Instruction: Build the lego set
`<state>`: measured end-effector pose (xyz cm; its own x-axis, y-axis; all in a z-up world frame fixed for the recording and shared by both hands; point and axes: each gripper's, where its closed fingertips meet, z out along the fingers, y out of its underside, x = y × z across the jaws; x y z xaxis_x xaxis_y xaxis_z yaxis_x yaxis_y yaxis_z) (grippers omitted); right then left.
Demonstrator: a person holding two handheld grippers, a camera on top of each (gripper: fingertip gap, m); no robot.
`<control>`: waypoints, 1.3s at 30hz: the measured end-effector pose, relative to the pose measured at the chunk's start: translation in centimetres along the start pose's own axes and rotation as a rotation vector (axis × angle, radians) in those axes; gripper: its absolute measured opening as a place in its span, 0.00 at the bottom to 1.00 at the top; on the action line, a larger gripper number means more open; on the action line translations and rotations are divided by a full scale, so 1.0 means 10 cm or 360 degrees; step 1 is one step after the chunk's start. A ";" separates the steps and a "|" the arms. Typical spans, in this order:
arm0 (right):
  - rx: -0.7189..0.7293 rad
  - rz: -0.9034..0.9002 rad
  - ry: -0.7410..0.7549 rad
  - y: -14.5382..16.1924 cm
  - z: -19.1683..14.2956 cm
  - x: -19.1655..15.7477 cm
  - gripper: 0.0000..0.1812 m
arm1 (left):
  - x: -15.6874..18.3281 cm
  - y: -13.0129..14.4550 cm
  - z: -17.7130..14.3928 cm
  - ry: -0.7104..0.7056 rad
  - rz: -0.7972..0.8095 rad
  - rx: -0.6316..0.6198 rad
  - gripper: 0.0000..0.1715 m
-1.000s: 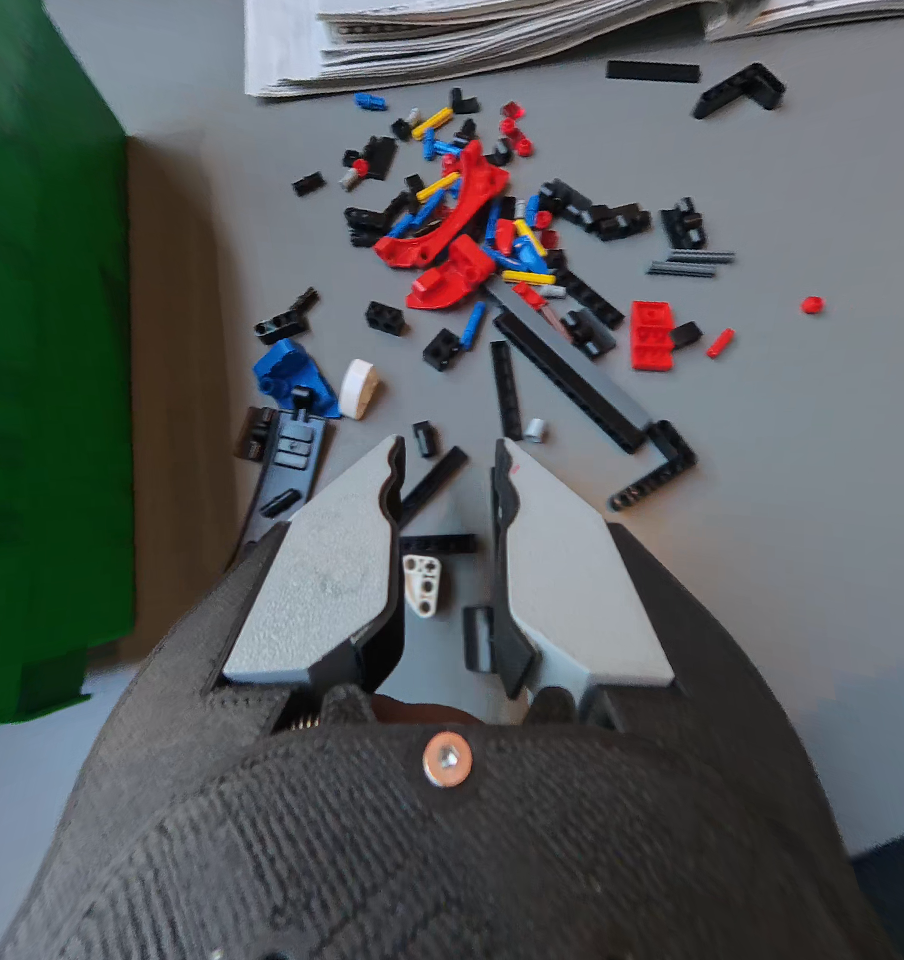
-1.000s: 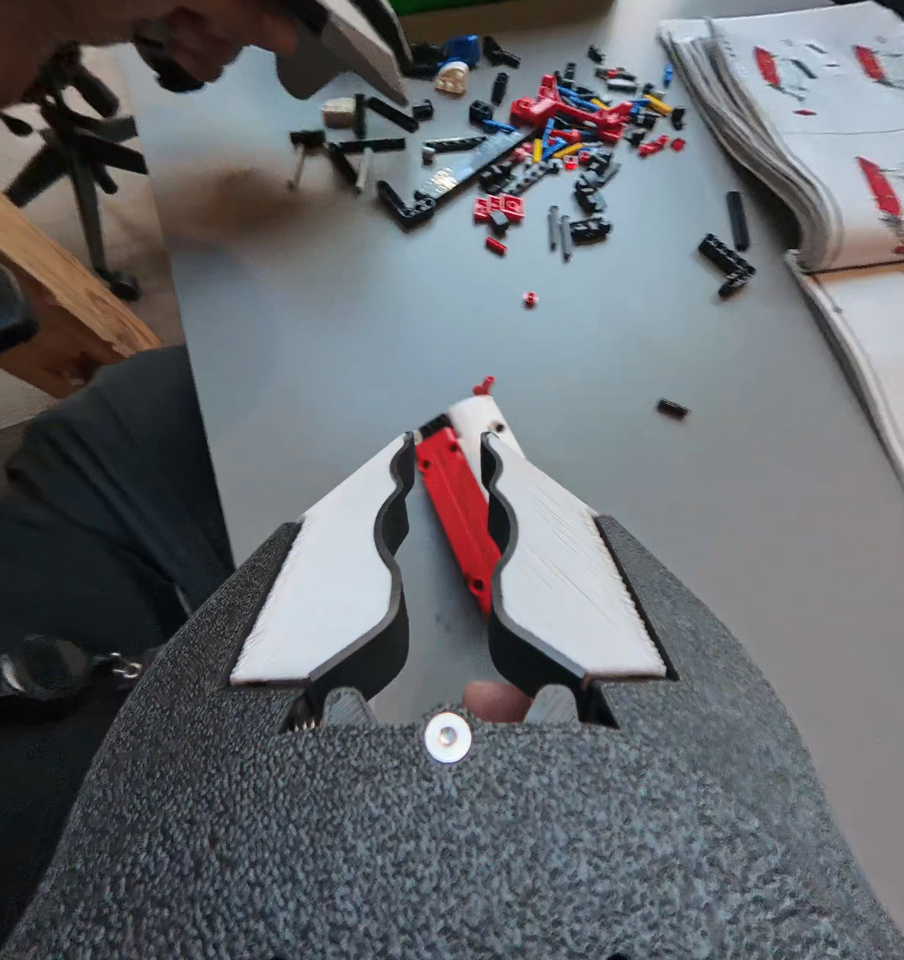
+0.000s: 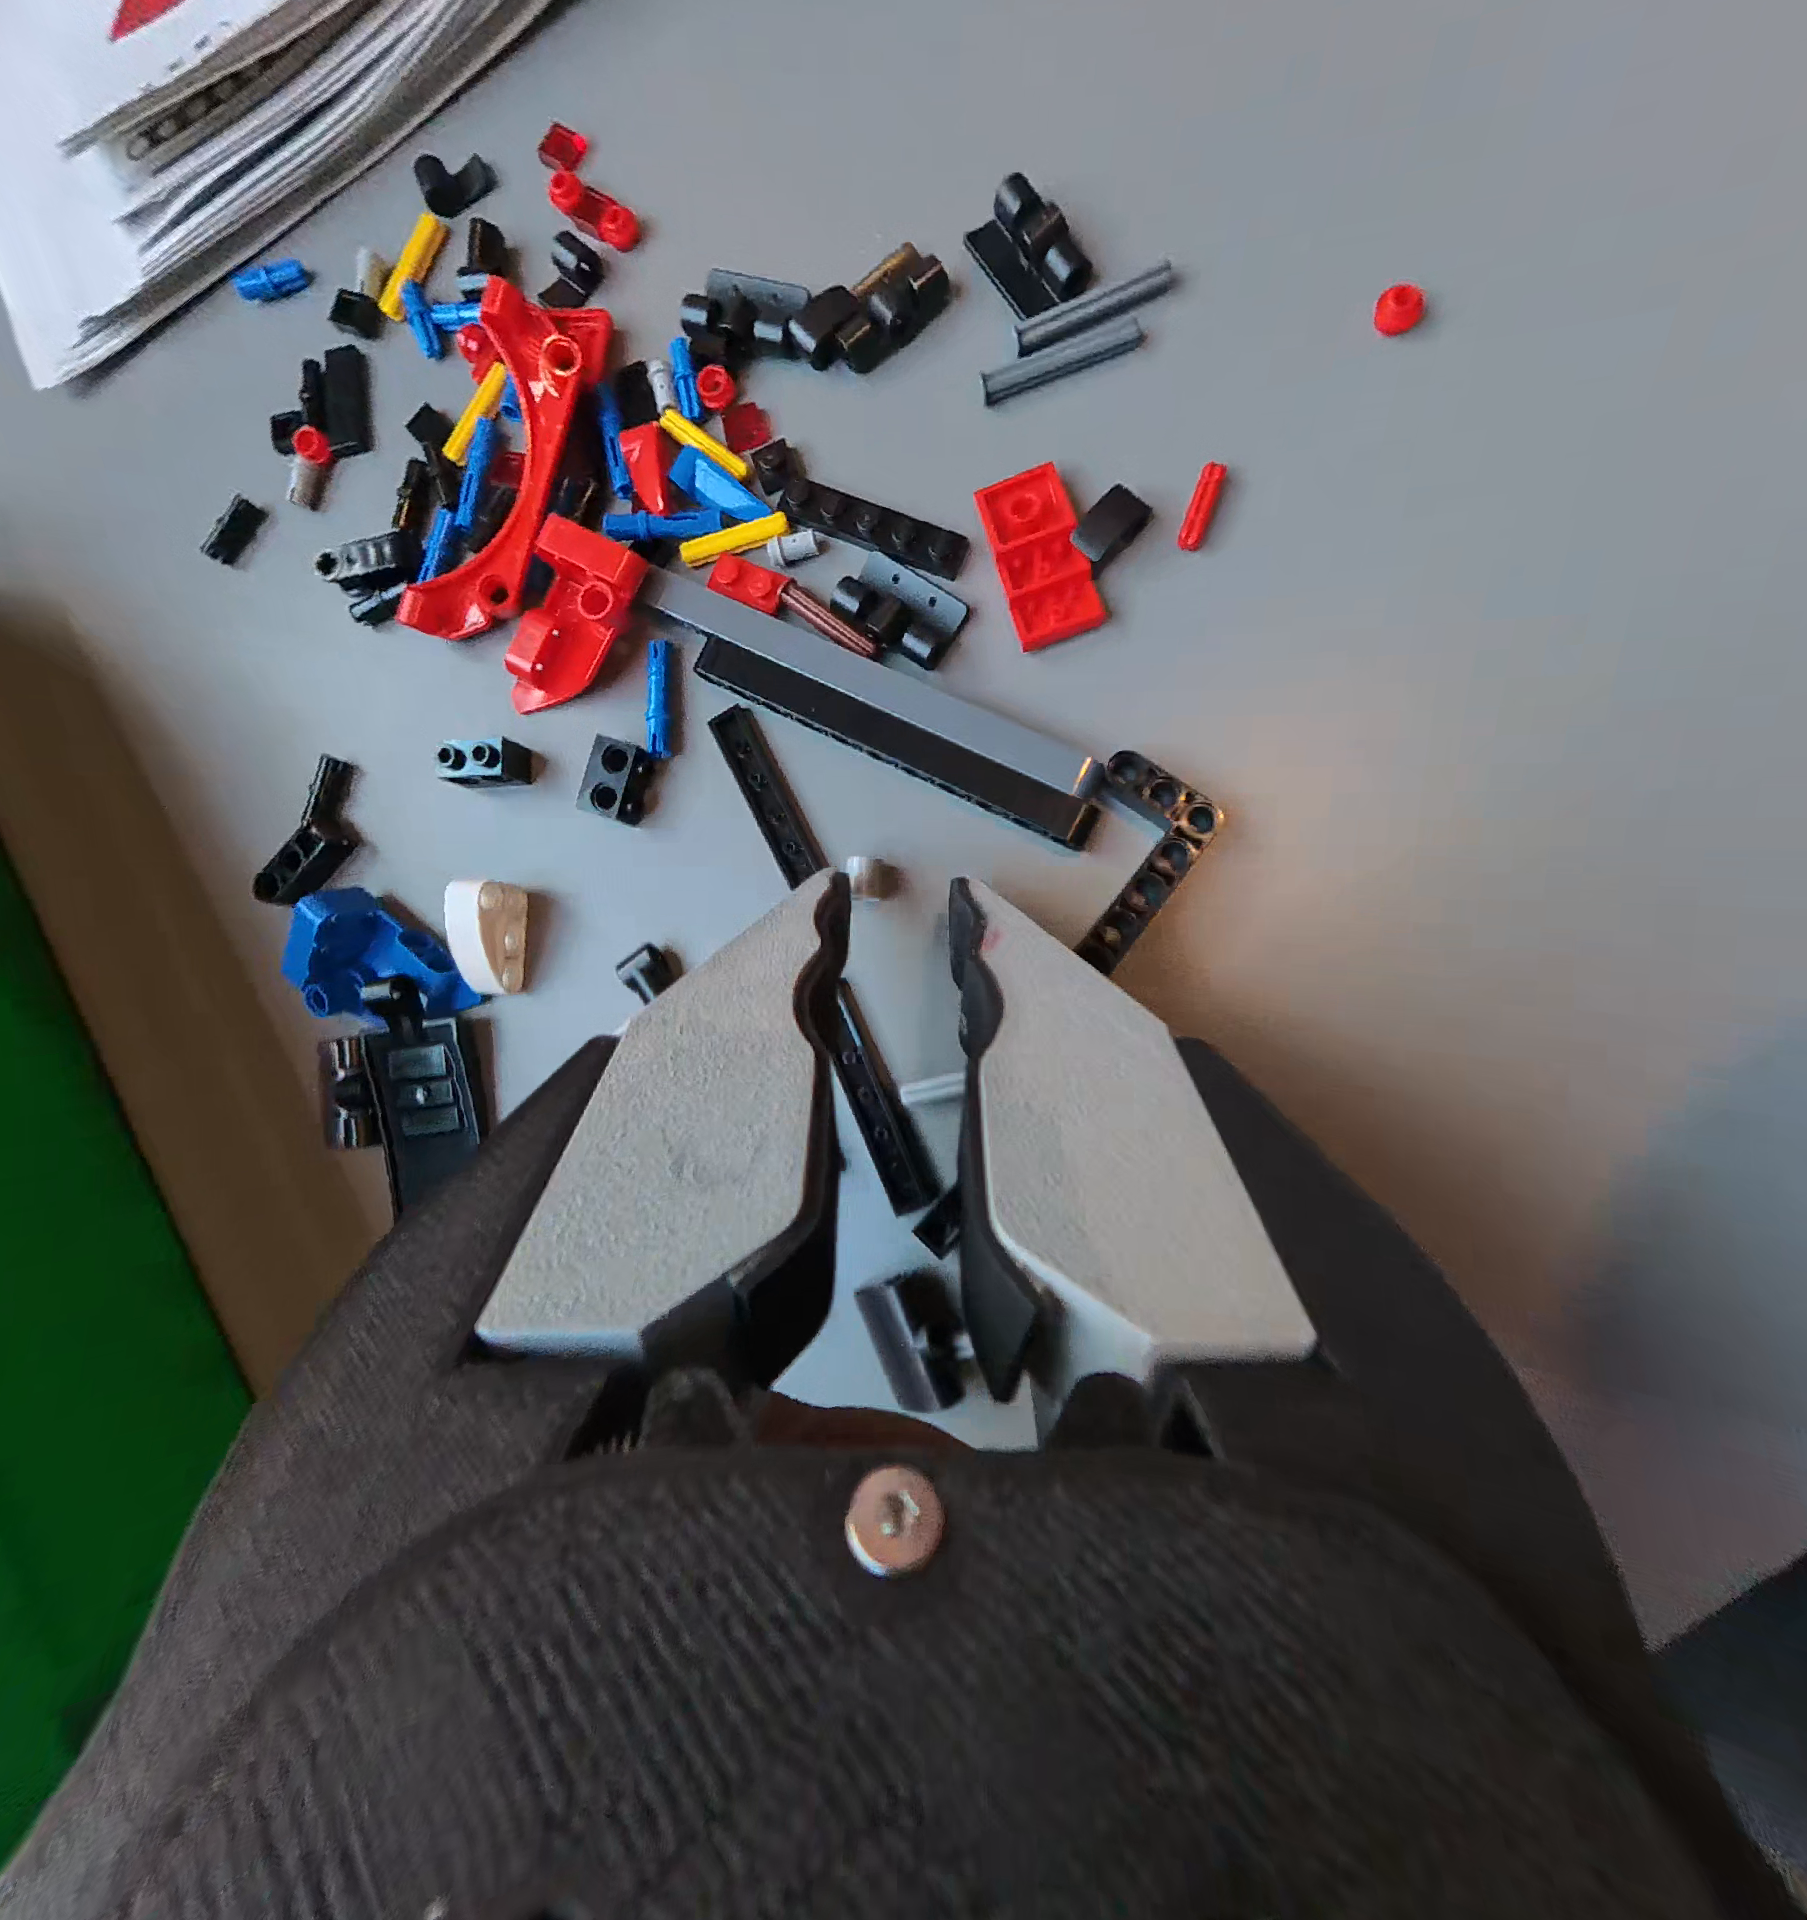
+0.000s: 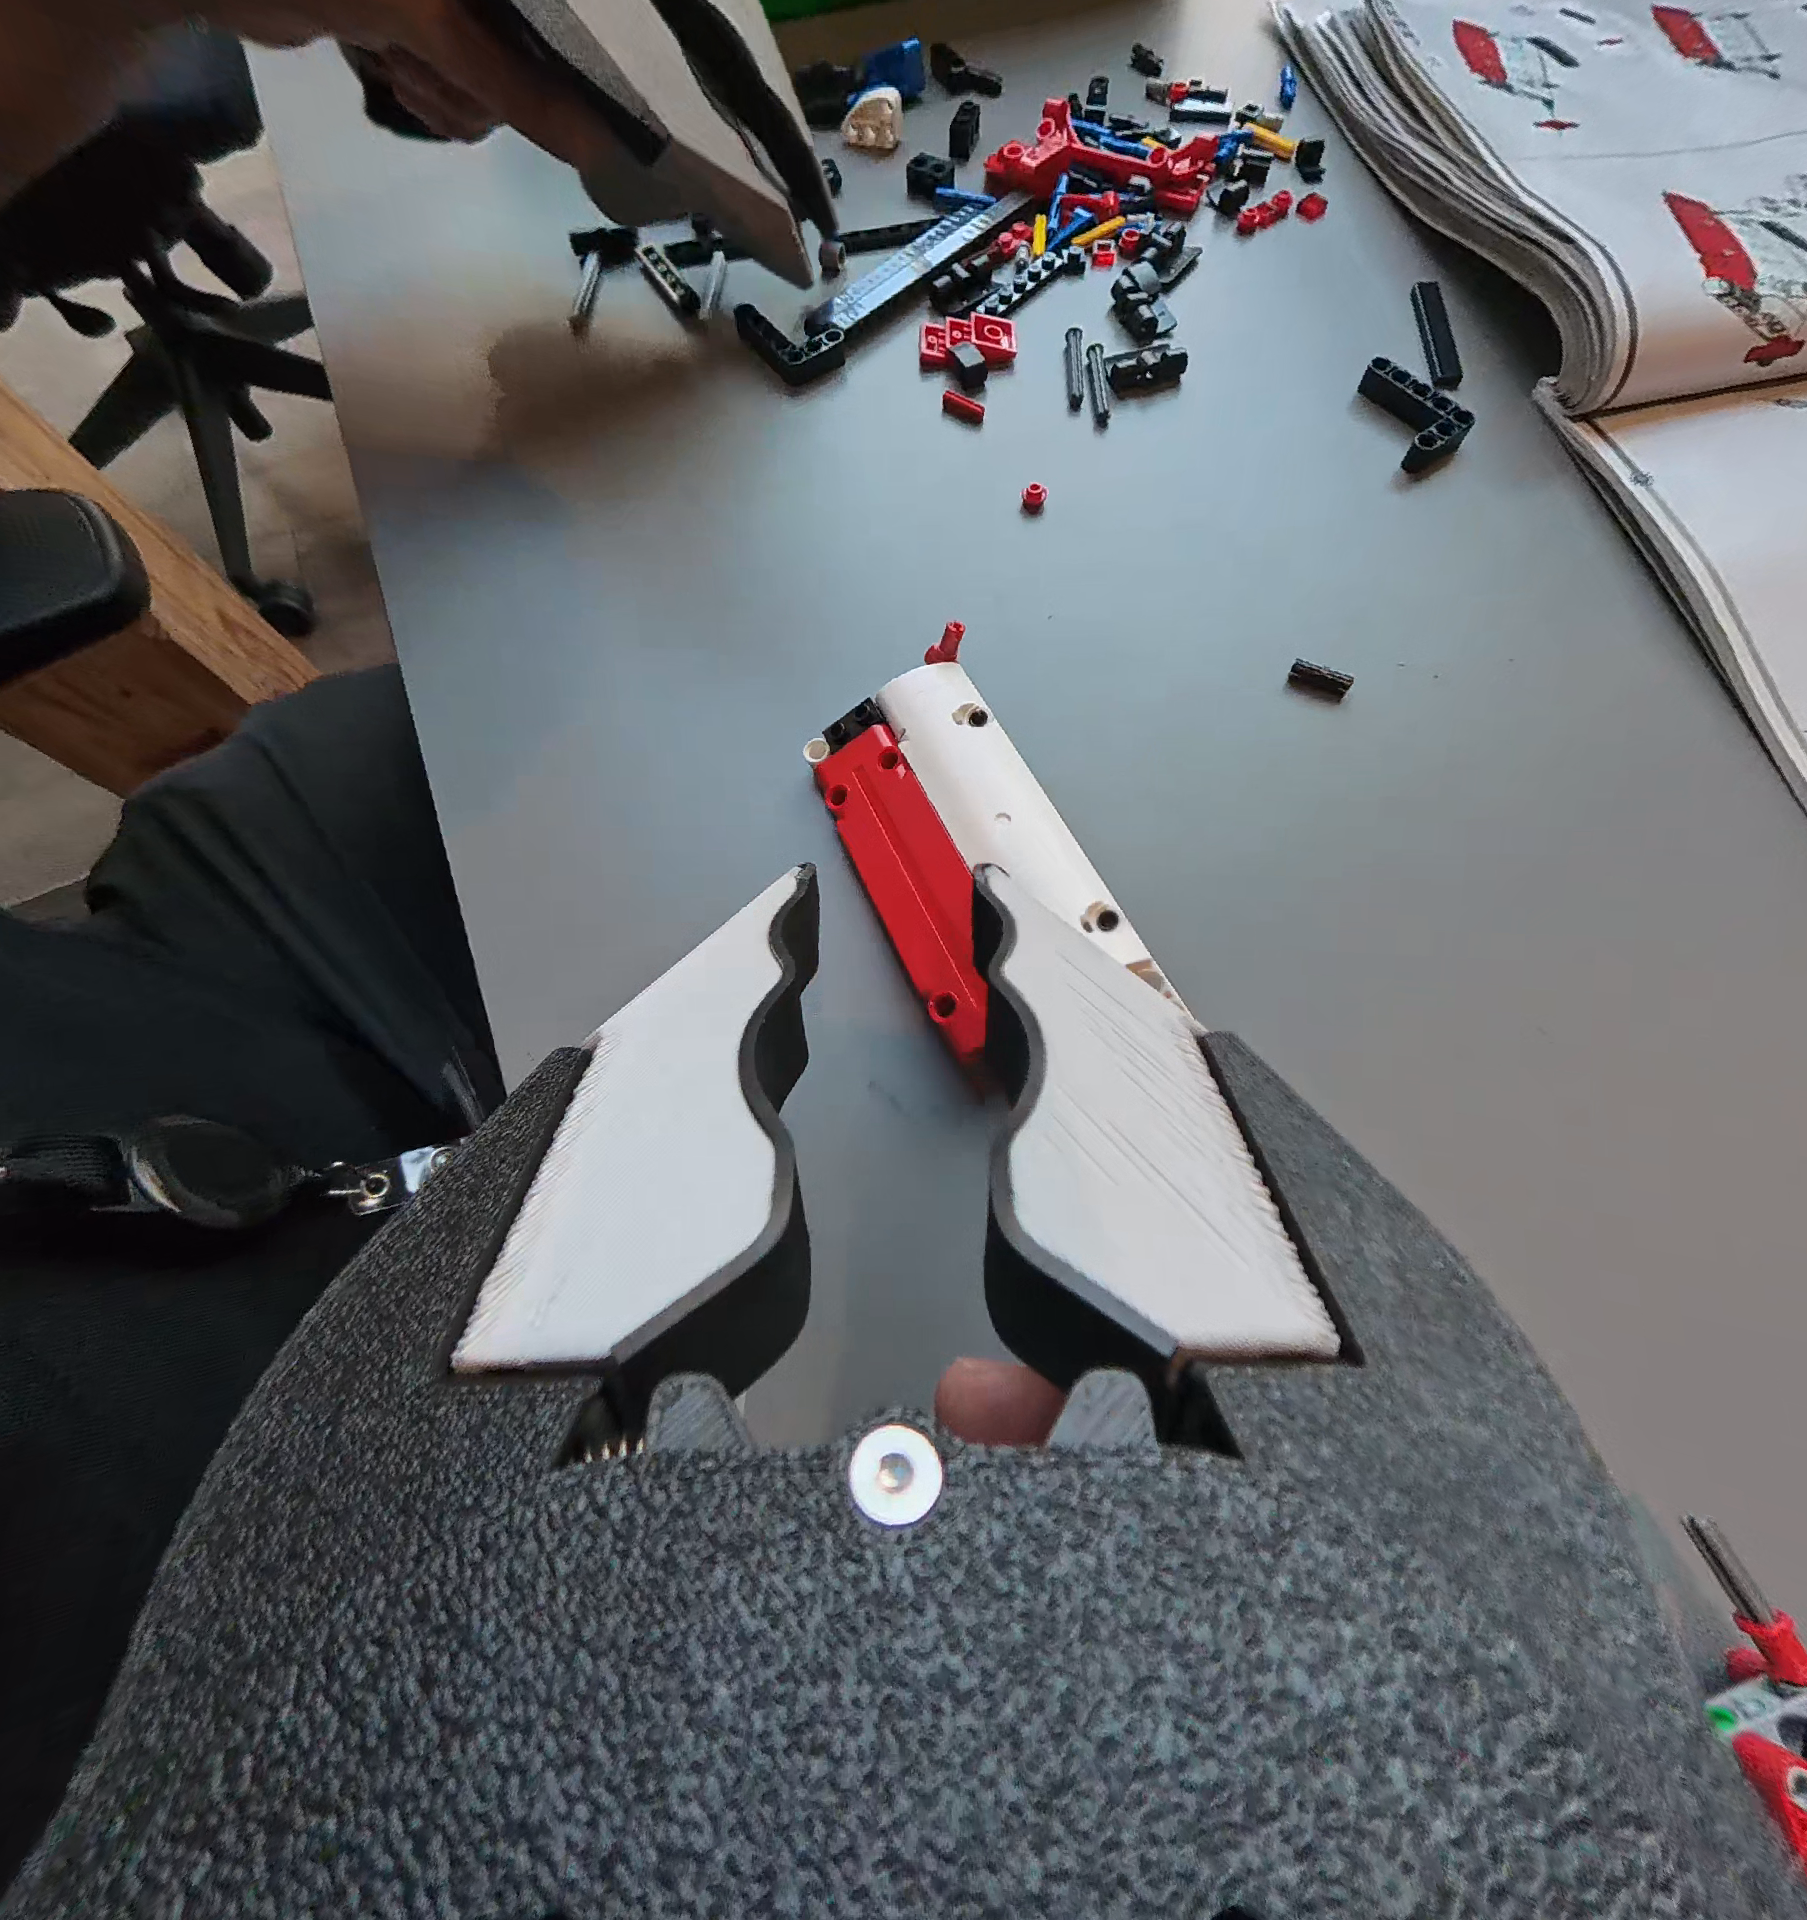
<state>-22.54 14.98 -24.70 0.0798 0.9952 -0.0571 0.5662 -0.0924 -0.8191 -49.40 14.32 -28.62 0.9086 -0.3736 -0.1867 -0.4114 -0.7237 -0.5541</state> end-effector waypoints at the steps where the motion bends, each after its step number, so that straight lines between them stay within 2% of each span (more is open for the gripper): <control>1: 0.0003 0.0005 0.0001 0.00 -0.01 0.01 0.15 | 0.00 0.00 0.03 -0.0003 0.0024 -0.0024 0.10; 4: 0.0007 0.0013 0.0006 0.01 -0.02 0.04 0.15 | -0.01 -0.04 0.09 0.0012 0.0028 -0.0038 0.04; 8: 0.0023 0.0034 0.0045 0.03 -0.11 0.11 0.15 | -0.04 -0.04 0.10 0.0032 -0.0047 -0.0045 0.04; 10: 0.0049 0.0064 0.0071 0.03 -0.19 0.18 0.15 | -0.08 -0.01 0.08 -0.0025 -0.0045 -0.0054 0.04; 12: 0.0058 0.0081 0.0119 0.05 -0.29 0.28 0.15 | -0.02 -0.13 0.00 -0.0040 -0.0048 0.0034 0.03; 15: 0.0066 0.0091 0.0206 0.09 -0.46 0.42 0.15 | 0.47 -0.61 -0.18 0.0101 0.0102 0.0307 0.03; 19: 0.0120 0.0078 0.0168 0.10 -0.60 0.38 0.13 | 1.69 -1.21 -0.27 0.0566 0.0316 0.0662 0.03; 21: 0.0154 0.0069 0.0072 0.12 -0.59 0.23 0.09 | 2.09 -1.39 -0.32 0.0642 0.0471 0.0890 0.03; 23: 0.0173 0.0130 -0.0015 0.15 -0.55 0.12 0.09 | 2.25 -1.51 -0.36 0.0510 0.0650 0.1134 0.03; 24: 0.0191 0.0173 -0.0048 0.15 -0.52 0.09 0.09 | 2.27 -1.53 -0.33 0.0426 0.0709 0.1175 0.03; 26: 0.0231 0.0251 -0.0107 0.11 -0.49 0.08 0.08 | 2.30 -1.54 -0.27 0.0362 0.0749 0.1177 0.03; 30: 0.0340 0.0369 -0.0270 -0.06 -0.44 0.06 0.08 | 2.44 -1.60 -0.35 0.0402 0.0752 0.1267 0.03; 34: 0.0388 0.0503 -0.0483 -0.17 -0.40 -0.04 0.08 | 2.49 -1.67 -0.35 0.0195 0.0902 0.1321 0.03; 36: 0.0380 0.0510 -0.0486 -0.16 -0.39 -0.03 0.08 | 2.48 -1.66 -0.27 0.0078 0.1009 0.1281 0.03; 39: 0.0367 0.0532 -0.0482 -0.13 -0.37 -0.02 0.08 | 2.56 -1.66 -0.23 0.0026 0.1121 0.1278 0.03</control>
<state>-20.24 14.75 -21.48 -0.0351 0.8805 -0.4728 0.3518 -0.4319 -0.8305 -19.51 15.43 -22.38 0.4811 -0.5704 -0.6657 -0.6702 0.2503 -0.6987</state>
